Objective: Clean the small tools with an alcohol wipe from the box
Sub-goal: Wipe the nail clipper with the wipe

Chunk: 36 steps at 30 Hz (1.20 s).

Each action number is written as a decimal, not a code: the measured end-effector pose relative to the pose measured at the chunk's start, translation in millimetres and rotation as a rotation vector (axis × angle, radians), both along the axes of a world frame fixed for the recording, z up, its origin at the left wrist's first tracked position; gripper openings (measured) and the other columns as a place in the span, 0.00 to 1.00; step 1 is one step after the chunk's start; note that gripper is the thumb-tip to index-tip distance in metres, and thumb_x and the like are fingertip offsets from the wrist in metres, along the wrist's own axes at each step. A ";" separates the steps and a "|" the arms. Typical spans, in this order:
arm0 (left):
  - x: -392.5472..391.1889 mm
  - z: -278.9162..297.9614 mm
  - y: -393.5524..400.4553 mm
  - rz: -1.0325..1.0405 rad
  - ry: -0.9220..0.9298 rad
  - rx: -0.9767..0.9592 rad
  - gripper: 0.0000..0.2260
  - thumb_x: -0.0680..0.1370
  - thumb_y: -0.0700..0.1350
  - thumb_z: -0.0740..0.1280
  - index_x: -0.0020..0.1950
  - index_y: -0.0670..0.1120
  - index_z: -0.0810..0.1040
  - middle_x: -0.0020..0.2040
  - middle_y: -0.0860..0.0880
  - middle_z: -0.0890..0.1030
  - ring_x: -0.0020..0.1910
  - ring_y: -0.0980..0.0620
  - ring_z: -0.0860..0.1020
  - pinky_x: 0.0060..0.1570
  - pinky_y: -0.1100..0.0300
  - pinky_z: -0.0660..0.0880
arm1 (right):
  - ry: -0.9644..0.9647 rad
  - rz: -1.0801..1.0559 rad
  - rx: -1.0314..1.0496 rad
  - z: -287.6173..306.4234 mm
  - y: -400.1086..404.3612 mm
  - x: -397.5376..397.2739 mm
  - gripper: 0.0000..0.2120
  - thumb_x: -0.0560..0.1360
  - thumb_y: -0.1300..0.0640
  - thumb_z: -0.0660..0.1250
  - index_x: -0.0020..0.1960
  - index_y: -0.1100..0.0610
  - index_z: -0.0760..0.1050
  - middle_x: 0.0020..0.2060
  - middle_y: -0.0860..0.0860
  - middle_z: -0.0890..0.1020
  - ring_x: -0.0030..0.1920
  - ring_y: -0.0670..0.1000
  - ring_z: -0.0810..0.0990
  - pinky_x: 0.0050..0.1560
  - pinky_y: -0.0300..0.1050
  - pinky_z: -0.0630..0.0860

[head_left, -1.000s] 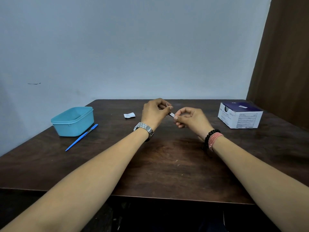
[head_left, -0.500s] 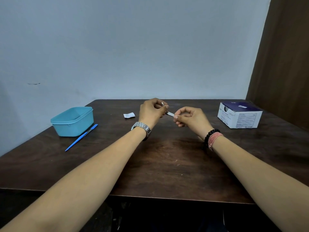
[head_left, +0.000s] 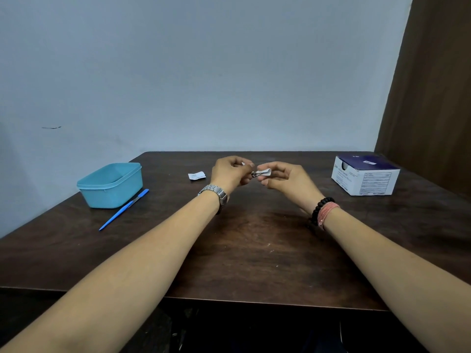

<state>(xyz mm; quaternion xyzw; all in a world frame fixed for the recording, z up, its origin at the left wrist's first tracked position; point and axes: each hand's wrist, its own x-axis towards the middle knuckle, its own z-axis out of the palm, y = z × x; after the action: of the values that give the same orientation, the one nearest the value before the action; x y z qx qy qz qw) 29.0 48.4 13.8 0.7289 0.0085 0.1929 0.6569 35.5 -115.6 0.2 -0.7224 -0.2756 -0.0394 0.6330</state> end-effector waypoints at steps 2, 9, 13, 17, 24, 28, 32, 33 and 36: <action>0.0 -1.8 -1.7 -0.056 0.050 -0.065 0.02 0.74 0.37 0.72 0.42 0.42 0.80 0.35 0.44 0.80 0.28 0.55 0.78 0.32 0.64 0.77 | -0.012 -0.006 0.018 0.7 -1.3 0.9 0.11 0.74 0.70 0.68 0.55 0.62 0.80 0.43 0.59 0.84 0.42 0.48 0.82 0.45 0.35 0.79; -0.3 -5.6 -9.3 -0.255 0.139 -0.082 0.03 0.79 0.38 0.66 0.48 0.40 0.79 0.33 0.46 0.79 0.26 0.58 0.77 0.29 0.67 0.75 | -0.073 -0.138 -0.039 0.5 -4.7 4.3 0.03 0.74 0.62 0.71 0.47 0.59 0.83 0.33 0.51 0.82 0.31 0.44 0.76 0.33 0.36 0.74; -5.2 -3.8 -14.3 -0.390 0.106 0.009 0.08 0.81 0.45 0.63 0.48 0.43 0.79 0.35 0.48 0.79 0.31 0.57 0.78 0.35 0.66 0.77 | -0.028 -0.234 0.115 4.8 -8.7 6.7 0.05 0.75 0.59 0.71 0.40 0.55 0.80 0.30 0.46 0.81 0.27 0.41 0.74 0.30 0.35 0.72; -7.4 -4.6 -16.3 -0.448 0.007 0.205 0.04 0.79 0.40 0.65 0.53 0.43 0.79 0.40 0.46 0.80 0.36 0.56 0.80 0.42 0.64 0.79 | 0.053 -0.225 0.220 6.1 -9.6 6.1 0.06 0.75 0.60 0.71 0.39 0.56 0.79 0.30 0.47 0.81 0.27 0.41 0.74 0.29 0.34 0.72; -2.7 -5.3 -12.9 -0.240 -0.143 0.446 0.04 0.75 0.38 0.71 0.49 0.43 0.82 0.35 0.48 0.81 0.33 0.59 0.80 0.40 0.66 0.79 | 0.115 -0.122 0.184 3.9 -7.3 5.9 0.05 0.72 0.64 0.73 0.44 0.55 0.80 0.40 0.51 0.83 0.34 0.42 0.78 0.32 0.33 0.73; -3.6 -5.0 -17.0 -0.213 -0.180 0.498 0.04 0.75 0.39 0.71 0.49 0.41 0.83 0.34 0.50 0.82 0.32 0.58 0.81 0.39 0.66 0.79 | 0.114 -0.182 0.246 3.8 -8.1 8.6 0.05 0.74 0.60 0.72 0.40 0.56 0.79 0.34 0.51 0.80 0.30 0.44 0.75 0.31 0.35 0.73; -4.9 -3.1 -17.4 -0.191 -0.206 0.542 0.03 0.76 0.40 0.71 0.48 0.42 0.83 0.32 0.53 0.81 0.30 0.62 0.79 0.38 0.68 0.78 | 0.139 -0.152 0.263 4.3 -9.6 9.2 0.05 0.74 0.60 0.72 0.40 0.56 0.78 0.33 0.52 0.79 0.30 0.44 0.75 0.31 0.35 0.73; -5.0 -2.8 -16.6 -0.187 -0.211 0.563 0.03 0.76 0.40 0.71 0.48 0.42 0.83 0.32 0.53 0.80 0.30 0.63 0.79 0.38 0.68 0.78 | 0.148 -0.131 0.244 4.4 -9.9 8.5 0.04 0.73 0.61 0.73 0.41 0.56 0.79 0.34 0.51 0.79 0.31 0.44 0.75 0.32 0.35 0.73; -5.6 -2.5 -15.0 -0.186 -0.212 0.613 0.02 0.76 0.40 0.71 0.46 0.43 0.83 0.31 0.53 0.80 0.28 0.63 0.78 0.38 0.69 0.77 | 0.163 -0.092 0.208 3.5 -9.5 6.4 0.03 0.73 0.62 0.72 0.43 0.57 0.80 0.34 0.49 0.80 0.33 0.44 0.76 0.33 0.35 0.73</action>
<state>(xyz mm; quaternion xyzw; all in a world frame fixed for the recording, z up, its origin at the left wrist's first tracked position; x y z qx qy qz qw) 23.4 33.4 11.3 0.8660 -0.1850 0.2005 0.4190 41.9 -125.1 3.7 -0.6655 -0.1843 -0.0381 0.7223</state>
